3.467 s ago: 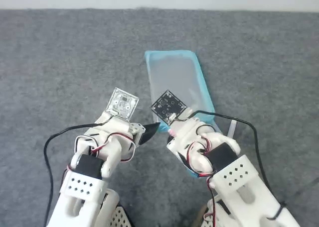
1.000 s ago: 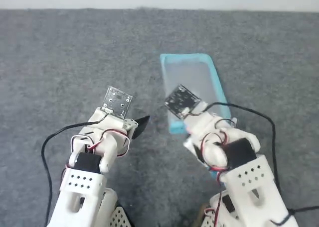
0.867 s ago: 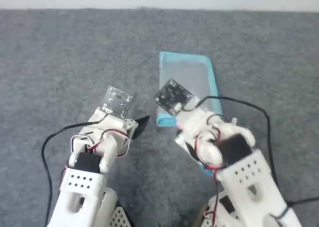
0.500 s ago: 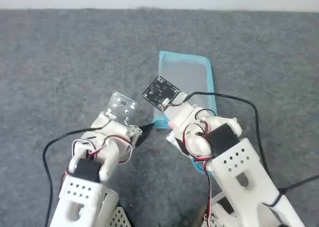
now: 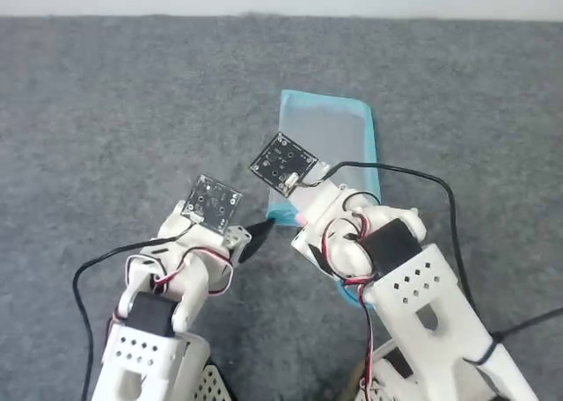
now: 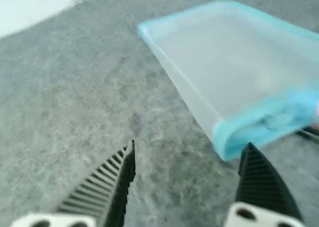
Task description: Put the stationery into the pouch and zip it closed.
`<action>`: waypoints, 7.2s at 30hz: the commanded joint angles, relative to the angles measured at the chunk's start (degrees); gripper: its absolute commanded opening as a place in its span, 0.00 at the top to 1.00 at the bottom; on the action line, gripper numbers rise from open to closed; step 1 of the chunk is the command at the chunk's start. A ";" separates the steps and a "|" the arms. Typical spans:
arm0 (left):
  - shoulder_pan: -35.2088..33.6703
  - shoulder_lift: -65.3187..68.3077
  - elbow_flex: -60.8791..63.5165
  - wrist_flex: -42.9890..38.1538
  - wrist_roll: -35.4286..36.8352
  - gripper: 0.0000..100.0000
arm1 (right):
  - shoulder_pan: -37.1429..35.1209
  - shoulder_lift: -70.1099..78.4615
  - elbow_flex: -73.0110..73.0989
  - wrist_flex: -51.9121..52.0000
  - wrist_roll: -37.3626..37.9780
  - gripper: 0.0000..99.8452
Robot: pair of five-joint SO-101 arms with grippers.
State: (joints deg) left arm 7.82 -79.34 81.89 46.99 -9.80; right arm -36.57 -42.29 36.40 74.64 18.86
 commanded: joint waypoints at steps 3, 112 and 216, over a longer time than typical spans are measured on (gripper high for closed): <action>-0.70 6.86 -0.66 -6.95 -0.53 0.69 | -5.23 -7.16 -3.96 3.30 -0.18 0.99; -11.69 14.51 -0.57 -18.11 5.27 0.99 | 33.54 22.29 3.96 0.31 8.09 0.79; 1.49 14.59 2.77 -23.30 7.91 0.99 | 6.29 49.36 -49.05 28.00 -5.54 0.99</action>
State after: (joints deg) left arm 6.51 -65.36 85.23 27.12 0.04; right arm -31.30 6.51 -4.48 100.04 14.02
